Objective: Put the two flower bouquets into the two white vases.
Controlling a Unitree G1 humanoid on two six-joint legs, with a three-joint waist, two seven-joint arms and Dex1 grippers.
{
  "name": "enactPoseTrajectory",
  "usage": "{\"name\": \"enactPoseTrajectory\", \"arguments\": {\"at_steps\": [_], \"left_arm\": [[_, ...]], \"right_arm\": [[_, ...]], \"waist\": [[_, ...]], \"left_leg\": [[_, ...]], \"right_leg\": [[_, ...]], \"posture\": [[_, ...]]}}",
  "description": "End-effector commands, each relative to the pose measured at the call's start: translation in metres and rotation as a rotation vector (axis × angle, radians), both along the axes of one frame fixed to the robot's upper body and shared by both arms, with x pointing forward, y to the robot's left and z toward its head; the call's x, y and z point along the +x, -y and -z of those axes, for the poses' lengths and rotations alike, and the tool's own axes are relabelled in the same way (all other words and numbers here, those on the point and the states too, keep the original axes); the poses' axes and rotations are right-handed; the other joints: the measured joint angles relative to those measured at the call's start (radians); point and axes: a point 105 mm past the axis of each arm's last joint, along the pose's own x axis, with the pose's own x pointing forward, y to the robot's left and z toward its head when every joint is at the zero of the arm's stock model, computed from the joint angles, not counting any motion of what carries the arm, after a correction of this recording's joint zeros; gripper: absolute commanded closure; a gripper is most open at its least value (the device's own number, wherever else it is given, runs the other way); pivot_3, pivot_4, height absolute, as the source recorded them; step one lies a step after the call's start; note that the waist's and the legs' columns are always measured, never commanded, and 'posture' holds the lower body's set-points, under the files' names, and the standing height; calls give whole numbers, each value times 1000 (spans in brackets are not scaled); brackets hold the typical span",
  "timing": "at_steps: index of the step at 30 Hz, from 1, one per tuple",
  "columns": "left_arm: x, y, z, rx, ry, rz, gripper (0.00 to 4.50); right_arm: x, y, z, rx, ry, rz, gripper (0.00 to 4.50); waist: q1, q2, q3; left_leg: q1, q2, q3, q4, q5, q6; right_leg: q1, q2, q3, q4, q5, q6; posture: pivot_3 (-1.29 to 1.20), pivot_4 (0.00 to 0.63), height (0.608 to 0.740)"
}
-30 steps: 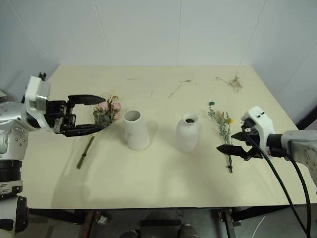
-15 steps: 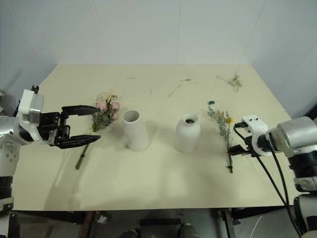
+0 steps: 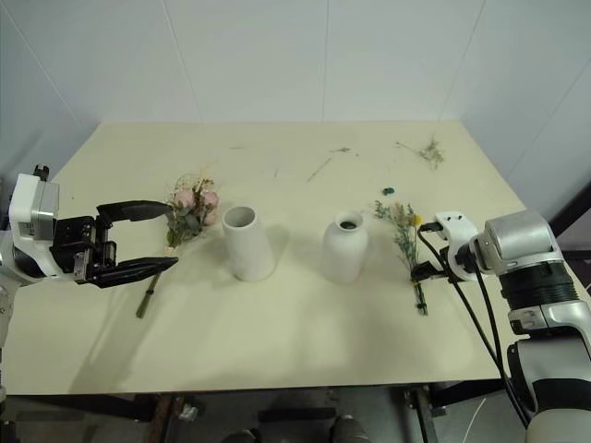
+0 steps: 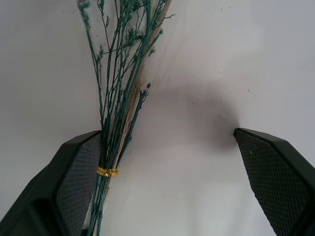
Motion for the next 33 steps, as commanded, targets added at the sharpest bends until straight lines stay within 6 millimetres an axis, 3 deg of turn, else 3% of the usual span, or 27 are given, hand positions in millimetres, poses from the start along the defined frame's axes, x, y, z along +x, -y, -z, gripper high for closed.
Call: {"name": "enactPoseTrajectory", "arguments": {"at_steps": [1, 8, 23, 26, 33], "left_arm": [[-6, -3, -12, 10, 50, -11, 27], [-2, -2, -9, 6, 47, -8, 27], [2, -2, -12, 5, 51, -4, 27], [3, -2, -12, 5, 52, -4, 0], [7, -1, -17, 10, 63, 0, 0]], "right_arm": [[-8, -17, -2, 30, -44, -57, 13], [-12, -11, -17, 28, -33, -38, 13], [-16, -38, 8, 73, -75, -86, 13], [-17, -46, 20, 73, -84, -92, 571], [-20, -68, 34, 81, -89, -143, 2761]], "waist": [[1, 0, 0], [3, 0, 0], [-1, -2, -1], [-4, -6, -3], [-29, -13, -8]], "left_leg": [[0, 0, 0, 0, 0, 0], [-1, 0, 0, -1, 0, 0], [-1, 1, 0, 0, 0, 0], [0, 1, 0, 0, 0, 0], [1, 4, 0, -1, 0, 0]], "right_leg": [[0, 1, 0, 0, 0, 0], [-1, 1, 0, -1, 0, 0], [-1, 1, 0, 0, 0, 0], [0, 1, 0, 0, 0, -1], [0, 4, 0, 0, 1, -2]], "posture": [[0, 150, 740], [0, 150, 740], [0, 150, 740], [0, 150, 740], [0, 150, 740]]}}
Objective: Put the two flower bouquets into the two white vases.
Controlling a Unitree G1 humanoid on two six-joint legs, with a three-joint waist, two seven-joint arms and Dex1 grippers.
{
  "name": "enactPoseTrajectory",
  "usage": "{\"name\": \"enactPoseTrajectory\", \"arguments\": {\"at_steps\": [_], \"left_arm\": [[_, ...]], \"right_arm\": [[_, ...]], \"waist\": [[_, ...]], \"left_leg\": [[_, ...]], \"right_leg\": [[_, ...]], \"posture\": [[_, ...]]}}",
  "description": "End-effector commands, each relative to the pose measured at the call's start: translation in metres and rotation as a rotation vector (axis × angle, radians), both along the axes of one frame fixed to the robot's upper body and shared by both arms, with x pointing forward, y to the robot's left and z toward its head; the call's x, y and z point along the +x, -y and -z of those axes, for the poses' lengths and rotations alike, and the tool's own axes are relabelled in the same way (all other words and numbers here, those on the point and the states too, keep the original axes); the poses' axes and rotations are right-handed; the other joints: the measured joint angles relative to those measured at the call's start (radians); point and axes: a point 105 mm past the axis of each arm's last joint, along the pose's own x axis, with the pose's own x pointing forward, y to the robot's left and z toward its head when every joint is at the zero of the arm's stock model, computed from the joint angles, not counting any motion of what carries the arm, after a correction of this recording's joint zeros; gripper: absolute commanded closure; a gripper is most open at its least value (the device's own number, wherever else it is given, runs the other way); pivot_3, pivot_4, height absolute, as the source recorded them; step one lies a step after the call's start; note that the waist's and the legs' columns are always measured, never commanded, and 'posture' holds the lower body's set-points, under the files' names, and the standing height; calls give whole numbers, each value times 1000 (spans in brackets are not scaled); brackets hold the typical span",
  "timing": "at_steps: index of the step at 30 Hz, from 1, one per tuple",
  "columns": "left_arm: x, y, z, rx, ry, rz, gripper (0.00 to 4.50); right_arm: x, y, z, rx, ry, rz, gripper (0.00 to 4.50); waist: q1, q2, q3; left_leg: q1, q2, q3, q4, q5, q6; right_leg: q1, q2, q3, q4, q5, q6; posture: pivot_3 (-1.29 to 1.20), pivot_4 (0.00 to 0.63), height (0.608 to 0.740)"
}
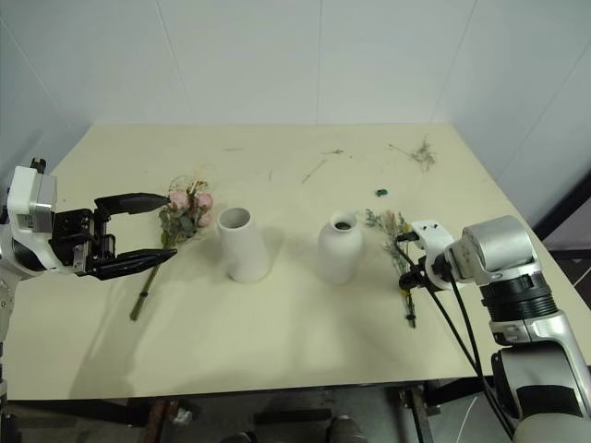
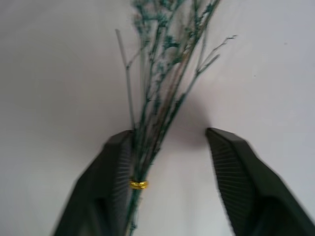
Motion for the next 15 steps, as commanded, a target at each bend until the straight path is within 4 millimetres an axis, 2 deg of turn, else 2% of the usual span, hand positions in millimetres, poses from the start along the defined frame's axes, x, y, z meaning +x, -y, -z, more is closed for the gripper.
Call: {"name": "enactPoseTrajectory", "arguments": {"at_steps": [1, 5, 6, 11, 15], "left_arm": [[0, -2, -9, 21, 40, -5, 0], [2, -1, -10, 23, 43, 3, 0], [2, -1, -10, 23, 44, 5, 0], [6, 1, -11, 27, 48, 16, 0], [10, -1, -14, 25, 51, 21, 0]], "right_arm": [[-11, -28, 23, 70, -87, -92, 3079], [-11, -32, 22, 76, -76, -108, 4306], [-11, -31, 21, 78, -73, -107, 4491], [-8, -22, 6, 121, -2, -72, 4491], [7, -11, -31, 214, 258, -93, 4491]], "waist": [[-3, 0, 0], [-2, -1, -1], [0, -1, -1], [3, -1, -1], [7, 1, 0]], "left_leg": [[0, 1, 0, 0, 0, 0], [1, 8, 0, 0, 0, 0], [1, 10, 0, 0, 0, 0], [3, 11, 0, 0, 0, 0], [1, 11, 0, 0, 0, 0]], "right_leg": [[0, 1, 0, 0, 0, 0], [0, 10, 0, -1, 2, -5], [0, 12, 0, -1, 2, -6], [0, 13, 0, 0, 2, -9], [0, 13, 0, -1, 2, -8]], "posture": [[0, 150, 740], [0, 150, 740], [0, 150, 740], [0, 150, 740], [0, 150, 740]]}}
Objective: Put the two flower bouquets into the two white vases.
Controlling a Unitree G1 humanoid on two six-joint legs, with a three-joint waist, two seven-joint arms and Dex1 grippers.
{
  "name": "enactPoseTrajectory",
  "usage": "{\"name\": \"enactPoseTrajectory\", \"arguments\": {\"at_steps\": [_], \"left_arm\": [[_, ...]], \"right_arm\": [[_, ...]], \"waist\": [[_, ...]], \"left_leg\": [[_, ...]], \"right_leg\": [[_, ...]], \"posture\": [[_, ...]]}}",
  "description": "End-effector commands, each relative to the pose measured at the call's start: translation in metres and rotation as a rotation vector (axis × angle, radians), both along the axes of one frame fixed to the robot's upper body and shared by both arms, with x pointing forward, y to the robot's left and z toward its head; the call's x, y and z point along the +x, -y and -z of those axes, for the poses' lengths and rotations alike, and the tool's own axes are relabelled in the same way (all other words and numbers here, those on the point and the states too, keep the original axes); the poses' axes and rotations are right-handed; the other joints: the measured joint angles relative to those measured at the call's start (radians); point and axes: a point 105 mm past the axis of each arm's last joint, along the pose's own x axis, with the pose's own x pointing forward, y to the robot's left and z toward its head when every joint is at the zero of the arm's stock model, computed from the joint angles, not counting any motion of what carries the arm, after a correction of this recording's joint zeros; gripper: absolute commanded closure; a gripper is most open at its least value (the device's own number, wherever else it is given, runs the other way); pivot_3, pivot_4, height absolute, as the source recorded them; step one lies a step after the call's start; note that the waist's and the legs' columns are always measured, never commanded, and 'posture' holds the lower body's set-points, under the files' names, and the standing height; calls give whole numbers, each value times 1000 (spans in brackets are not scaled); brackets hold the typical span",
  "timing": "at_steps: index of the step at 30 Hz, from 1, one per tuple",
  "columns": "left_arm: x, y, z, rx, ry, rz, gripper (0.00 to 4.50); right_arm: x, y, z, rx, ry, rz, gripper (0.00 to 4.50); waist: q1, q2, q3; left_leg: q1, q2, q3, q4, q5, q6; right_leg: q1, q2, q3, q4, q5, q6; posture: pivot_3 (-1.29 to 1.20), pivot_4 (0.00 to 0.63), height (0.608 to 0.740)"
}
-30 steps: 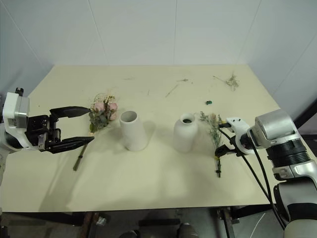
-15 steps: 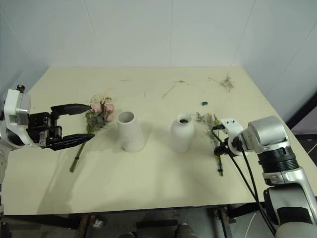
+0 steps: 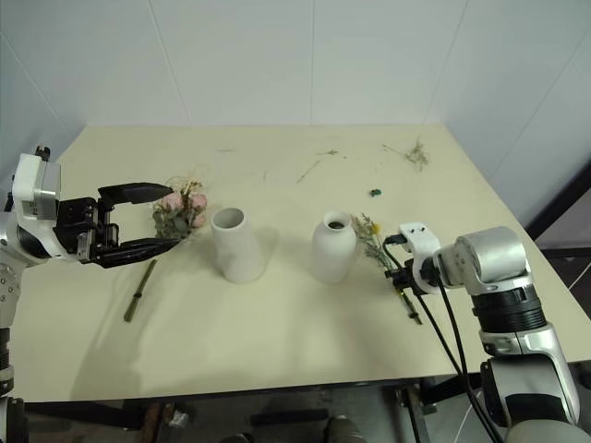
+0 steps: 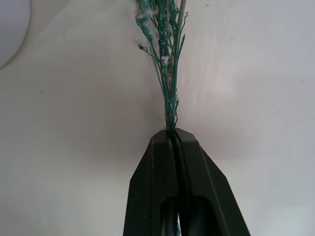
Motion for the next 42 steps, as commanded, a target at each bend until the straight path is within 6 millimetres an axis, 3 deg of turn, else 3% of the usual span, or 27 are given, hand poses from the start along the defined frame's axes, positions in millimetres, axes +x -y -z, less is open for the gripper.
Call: {"name": "enactPoseTrajectory", "arguments": {"at_steps": [1, 4, 6, 10, 12, 15, 17, 22, 26, 36, 42], "left_arm": [[2, -1, -10, 17, 40, 5, 0], [10, -2, -11, 5, 46, 7, 0], [14, -2, -13, -4, 51, 9, 0], [26, 2, -15, -33, 55, 17, 0], [29, 2, -15, -37, 57, 18, 0], [34, 2, -16, -52, 60, 13, 0], [38, 2, -16, -71, 64, 5, 0], [42, 4, -14, -81, 59, 6, 0], [42, 4, -16, -81, 59, 7, 0], [40, 0, -16, -79, 61, -9, 0], [42, 3, -16, -87, 60, -6, 0]], "right_arm": [[13, 3, -41, 107, 280, -42, 4491], [17, 15, -99, 229, 661, -24, 4491], [14, 21, -118, 264, 792, -12, 4491], [-5, 27, -183, 291, 1174, 8, 4491], [-16, 16, -203, 318, 1291, -36, 4491], [-27, -4, -216, 357, 1384, -99, 4491], [-37, -31, -224, 460, 1434, -148, 4491], [-42, -70, -221, 572, 1442, -202, 4491], [-38, -87, -202, 597, 1400, -232, 4491], [-39, -70, -178, 524, 1373, -208, 4491], [-43, -71, -158, 531, 1326, -189, 4491]], "waist": [[4, 4, 2], [9, 7, 5], [13, 9, 6], [20, 11, 6], [20, 12, 7], [21, 12, 7], [21, 12, 7], [24, 13, 8], [29, 13, 8], [30, 13, 8], [27, 13, 8]], "left_leg": [[-1, 0, 0, 0, 0, 0], [-3, -1, 0, -1, 0, 0], [-4, -1, 0, -2, 0, 0], [-3, -1, 0, -2, 0, 0], [-3, -1, 0, -2, 0, 0], [-3, -1, 0, -2, 0, 0], [-3, -1, 0, -2, 0, 0], [-2, -1, 0, -2, 0, -1], [-3, -1, 0, -2, 0, -1], [-3, -1, -1, -2, 0, -1], [-2, 0, -1, -2, 0, -1]], "right_leg": [[0, 0, 0, 0, 0, 0], [-2, 0, 0, -1, 0, 2], [-2, 0, 0, -1, 0, 2], [-2, 0, 0, -1, 0, 3], [-3, 0, 0, 0, 0, 3], [-3, 0, 0, 1, 0, 2], [-2, 0, 0, 1, 0, 2], [-3, 0, 0, 2, 0, 2], [-3, 0, 0, 2, -1, 2], [-3, 0, 0, 1, -1, 2], [-3, 0, 0, 3, -1, 1]], "posture": [[0, 150, 740], [0, 150, 740], [0, 150, 740], [0, 150, 740], [0, 150, 740], [0, 150, 740], [0, 150, 740], [0, 150, 740], [0, 150, 740], [0, 150, 740], [0, 150, 740]]}}
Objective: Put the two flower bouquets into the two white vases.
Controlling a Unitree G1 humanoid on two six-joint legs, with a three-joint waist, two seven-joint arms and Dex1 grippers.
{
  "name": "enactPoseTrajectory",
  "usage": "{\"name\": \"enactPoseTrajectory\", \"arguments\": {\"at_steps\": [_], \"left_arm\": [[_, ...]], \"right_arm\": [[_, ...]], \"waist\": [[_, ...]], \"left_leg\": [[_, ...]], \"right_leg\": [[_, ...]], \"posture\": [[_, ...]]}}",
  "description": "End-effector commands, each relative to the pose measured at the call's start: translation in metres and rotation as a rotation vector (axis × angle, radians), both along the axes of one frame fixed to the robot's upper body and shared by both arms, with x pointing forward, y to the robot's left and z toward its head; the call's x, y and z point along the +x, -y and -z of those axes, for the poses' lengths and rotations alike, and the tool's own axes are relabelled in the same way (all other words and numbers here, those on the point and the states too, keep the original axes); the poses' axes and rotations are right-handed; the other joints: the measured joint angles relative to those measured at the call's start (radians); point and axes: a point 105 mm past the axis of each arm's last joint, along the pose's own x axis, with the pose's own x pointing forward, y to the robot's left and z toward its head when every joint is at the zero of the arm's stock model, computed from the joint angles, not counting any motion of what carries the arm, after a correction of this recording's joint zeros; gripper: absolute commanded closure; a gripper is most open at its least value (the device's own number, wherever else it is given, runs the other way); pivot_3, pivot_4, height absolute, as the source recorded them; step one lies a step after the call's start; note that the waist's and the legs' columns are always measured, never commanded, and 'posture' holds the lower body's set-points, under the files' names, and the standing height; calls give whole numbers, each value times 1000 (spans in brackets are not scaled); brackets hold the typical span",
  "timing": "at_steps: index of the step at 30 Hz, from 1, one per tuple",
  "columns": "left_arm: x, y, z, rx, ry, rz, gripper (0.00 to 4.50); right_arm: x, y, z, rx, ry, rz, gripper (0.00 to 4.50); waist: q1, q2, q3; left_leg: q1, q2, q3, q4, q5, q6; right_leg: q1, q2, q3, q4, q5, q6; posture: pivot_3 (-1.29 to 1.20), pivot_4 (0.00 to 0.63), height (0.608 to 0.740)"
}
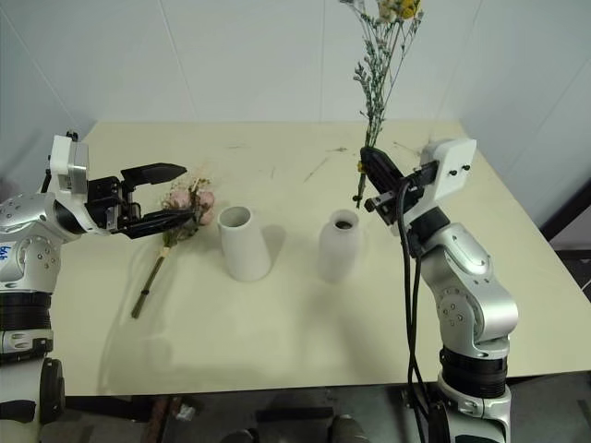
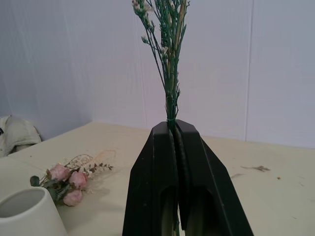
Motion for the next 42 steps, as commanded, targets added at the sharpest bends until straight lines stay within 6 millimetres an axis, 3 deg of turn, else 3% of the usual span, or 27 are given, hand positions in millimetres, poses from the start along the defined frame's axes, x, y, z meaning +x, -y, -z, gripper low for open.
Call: {"name": "enactPoseTrajectory", "arguments": {"at_steps": [1, 10, 18, 24, 29, 38, 42], "left_arm": [[-3, 1, -12, -3, 53, -4, 0], [-3, -1, -14, -2, 55, -6, 0], [-3, 0, -14, -11, 61, -8, 0], [-2, 1, -16, -18, 66, -8, 0], [0, 1, -18, -24, 77, -14, 0], [2, 1, -16, -29, 78, -16, 0], [4, 1, -15, -30, 78, -13, 0]], "right_arm": [[-13, -6, -2, 13, 45, -16, 4491], [-15, -13, -4, 34, 64, -27, 4491], [-5, -11, 27, -1, 20, 18, 4491], [2, -1, 36, 5, 25, 79, 4491], [-10, -4, 33, -32, 63, 53, 3267], [-23, 7, 14, -115, 128, 67, 175], [-24, 4, 11, -129, 132, 53, 57]], "waist": [[0, 0, 0], [2, 0, 0], [2, 0, 0], [1, 0, 0], [2, 0, 0], [2, 0, 0], [2, 0, 0]], "left_leg": [[0, 0, 0, 0, 0, 0], [0, 0, 0, 0, 0, 0], [0, 0, 0, 0, 0, 0], [0, 0, 0, 0, 0, 0], [0, 0, 0, 0, 0, 0], [0, 0, 0, 0, 0, 0], [0, 0, 0, 0, 0, 0]], "right_leg": [[0, 0, 0, 0, 0, 0], [0, 0, 0, 0, 0, 0], [0, 0, 0, -1, 0, 0], [0, 0, 0, -1, 0, 0], [0, 0, 0, -1, 0, 0], [0, 0, 0, -1, 0, 0], [0, 0, 0, -1, 0, 0]], "posture": [[0, 150, 740], [0, 150, 740], [0, 150, 740], [0, 150, 740], [0, 150, 740], [0, 150, 740], [0, 150, 740]]}}
